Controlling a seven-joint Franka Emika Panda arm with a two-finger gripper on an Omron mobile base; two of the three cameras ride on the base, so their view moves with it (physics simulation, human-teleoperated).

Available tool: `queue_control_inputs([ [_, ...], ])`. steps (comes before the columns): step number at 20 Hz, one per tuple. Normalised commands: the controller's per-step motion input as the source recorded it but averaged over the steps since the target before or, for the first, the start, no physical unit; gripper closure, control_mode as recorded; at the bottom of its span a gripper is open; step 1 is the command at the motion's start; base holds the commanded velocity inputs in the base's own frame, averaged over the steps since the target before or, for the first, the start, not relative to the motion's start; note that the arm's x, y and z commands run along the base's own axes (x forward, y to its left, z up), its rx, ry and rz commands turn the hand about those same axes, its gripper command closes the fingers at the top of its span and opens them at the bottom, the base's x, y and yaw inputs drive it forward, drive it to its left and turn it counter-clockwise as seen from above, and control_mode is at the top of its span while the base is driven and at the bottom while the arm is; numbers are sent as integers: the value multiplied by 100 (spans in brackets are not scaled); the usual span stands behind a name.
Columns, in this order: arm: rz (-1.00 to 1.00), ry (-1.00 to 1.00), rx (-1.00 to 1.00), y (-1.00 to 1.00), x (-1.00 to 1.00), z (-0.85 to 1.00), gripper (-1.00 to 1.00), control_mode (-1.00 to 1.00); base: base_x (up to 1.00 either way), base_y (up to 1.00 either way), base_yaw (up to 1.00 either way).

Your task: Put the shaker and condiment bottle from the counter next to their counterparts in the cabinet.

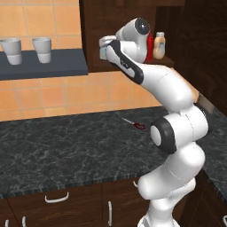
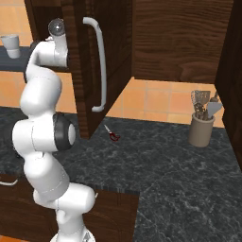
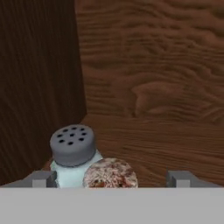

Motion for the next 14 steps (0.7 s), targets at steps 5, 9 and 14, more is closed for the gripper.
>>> queue_control_inputs([
  [5,0,-13,0,0,-100,-43,-100,-100,0,0,0],
  [9,-2,-24,0,-6,-100,-76,-100,-100,0,0,0],
  [14,-6,-29,0,-18,-100,-92,-100,-100,0,0,0],
])
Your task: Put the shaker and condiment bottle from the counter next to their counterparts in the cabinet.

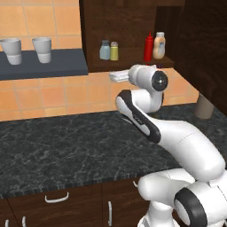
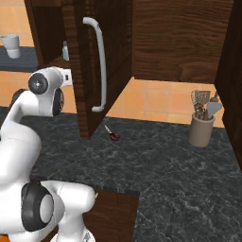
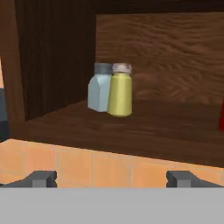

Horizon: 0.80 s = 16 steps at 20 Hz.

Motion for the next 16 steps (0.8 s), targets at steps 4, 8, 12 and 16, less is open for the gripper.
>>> queue_control_inputs([
  [4,-7,-26,0,-14,-100,-100,-100,-100,0,0,0],
  [8,-8,-19,0,-4,-100,-100,-100,-100,0,0,0],
  [12,-6,-7,0,0,-76,-58,-100,-100,0,0,0],
  [16,0,0,0,0,0,0,-100,-100,0,0,0],
])
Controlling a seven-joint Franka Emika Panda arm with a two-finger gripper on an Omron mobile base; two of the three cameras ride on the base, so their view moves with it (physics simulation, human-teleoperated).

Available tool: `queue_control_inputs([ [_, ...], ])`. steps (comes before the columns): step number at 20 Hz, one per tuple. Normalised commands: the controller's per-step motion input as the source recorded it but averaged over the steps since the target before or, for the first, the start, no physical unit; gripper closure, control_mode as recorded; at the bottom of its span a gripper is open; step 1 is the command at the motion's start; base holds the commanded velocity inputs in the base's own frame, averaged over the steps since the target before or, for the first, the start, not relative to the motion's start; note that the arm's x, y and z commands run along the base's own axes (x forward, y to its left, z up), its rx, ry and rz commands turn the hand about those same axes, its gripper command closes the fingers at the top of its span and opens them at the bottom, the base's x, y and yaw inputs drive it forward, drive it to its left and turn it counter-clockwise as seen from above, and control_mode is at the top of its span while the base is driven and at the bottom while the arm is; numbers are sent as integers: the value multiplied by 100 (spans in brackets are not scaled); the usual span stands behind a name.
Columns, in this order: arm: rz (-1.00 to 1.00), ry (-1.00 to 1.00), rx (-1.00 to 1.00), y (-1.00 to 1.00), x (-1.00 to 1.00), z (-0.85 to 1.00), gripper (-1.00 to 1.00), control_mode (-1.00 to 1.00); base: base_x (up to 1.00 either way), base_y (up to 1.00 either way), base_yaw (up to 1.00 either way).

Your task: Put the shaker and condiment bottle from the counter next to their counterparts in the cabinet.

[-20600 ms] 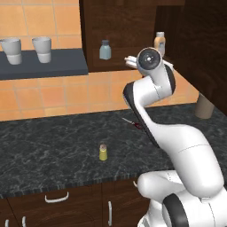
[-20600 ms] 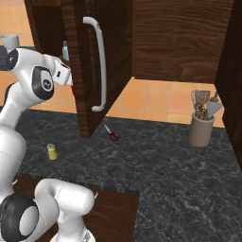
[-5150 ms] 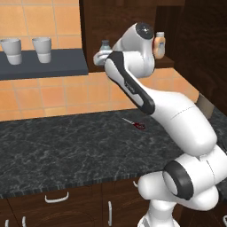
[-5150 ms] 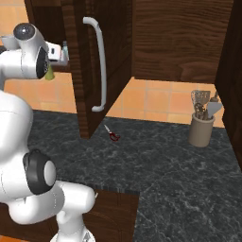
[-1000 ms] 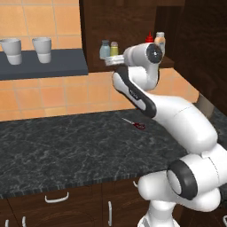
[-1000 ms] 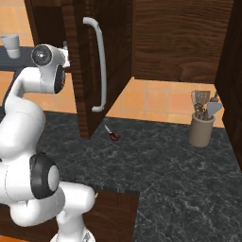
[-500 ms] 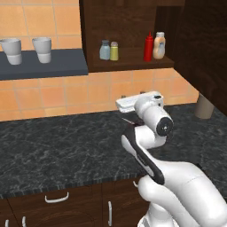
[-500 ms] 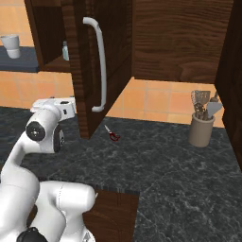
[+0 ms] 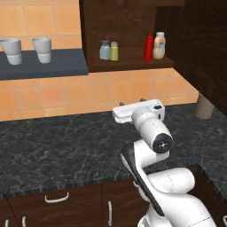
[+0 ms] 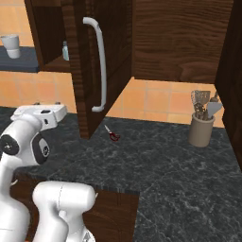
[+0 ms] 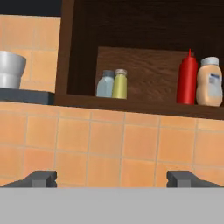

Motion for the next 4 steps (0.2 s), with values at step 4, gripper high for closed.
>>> queue_control_inputs([
  [4,0,0,0,0,0,0,-100,-100,0,0,0],
])
